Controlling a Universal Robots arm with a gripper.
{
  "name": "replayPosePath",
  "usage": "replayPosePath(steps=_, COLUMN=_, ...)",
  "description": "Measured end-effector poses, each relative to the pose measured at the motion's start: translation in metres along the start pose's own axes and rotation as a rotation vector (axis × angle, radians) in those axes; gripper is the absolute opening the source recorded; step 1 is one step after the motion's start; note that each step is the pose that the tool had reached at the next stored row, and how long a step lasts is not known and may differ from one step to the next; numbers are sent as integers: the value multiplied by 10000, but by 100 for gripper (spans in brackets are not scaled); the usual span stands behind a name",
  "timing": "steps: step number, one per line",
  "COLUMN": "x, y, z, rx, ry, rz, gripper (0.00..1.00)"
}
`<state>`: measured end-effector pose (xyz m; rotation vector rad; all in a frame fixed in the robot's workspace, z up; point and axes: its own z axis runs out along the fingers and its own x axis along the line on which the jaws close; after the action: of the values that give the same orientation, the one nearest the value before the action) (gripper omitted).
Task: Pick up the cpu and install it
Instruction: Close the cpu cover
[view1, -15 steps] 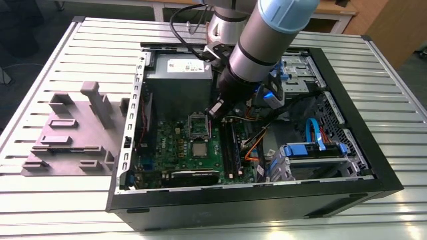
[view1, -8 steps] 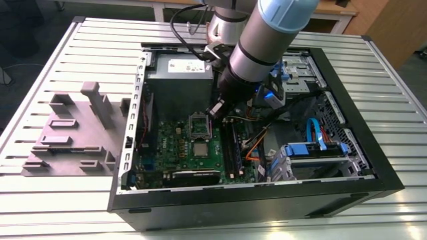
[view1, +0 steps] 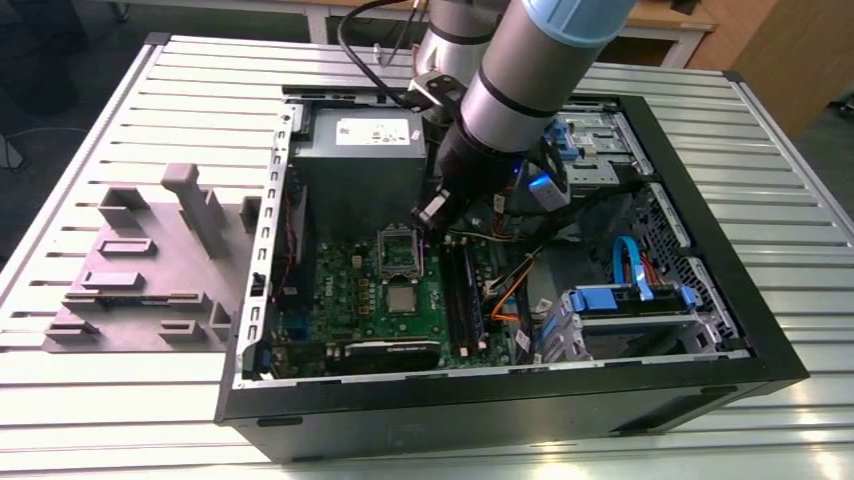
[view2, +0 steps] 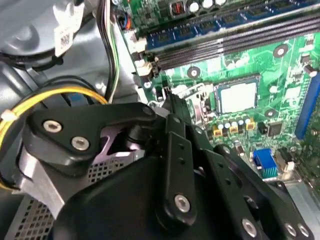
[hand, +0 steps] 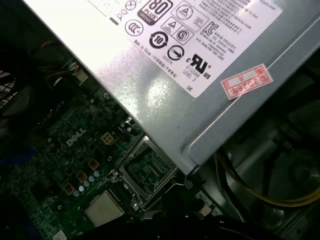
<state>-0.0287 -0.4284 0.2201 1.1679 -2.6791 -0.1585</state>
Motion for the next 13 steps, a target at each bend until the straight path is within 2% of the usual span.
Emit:
replayPosePath(steps=4, x=29, y=5, z=9, rx=28, ry=25, rz=-151, gripper=10)
replayPosePath(steps=10, x=24, y=-3, z=48, rx=208, ry=187, rz=-1122, gripper=10)
replayPosePath(steps=12, x=30, y=0, z=54, rx=244, ry=198, rz=-1241, gripper=10)
replayPosePath(steps=13, x=41, y=7, z=57, rx=266, ry=169, rz=-1247, gripper=10)
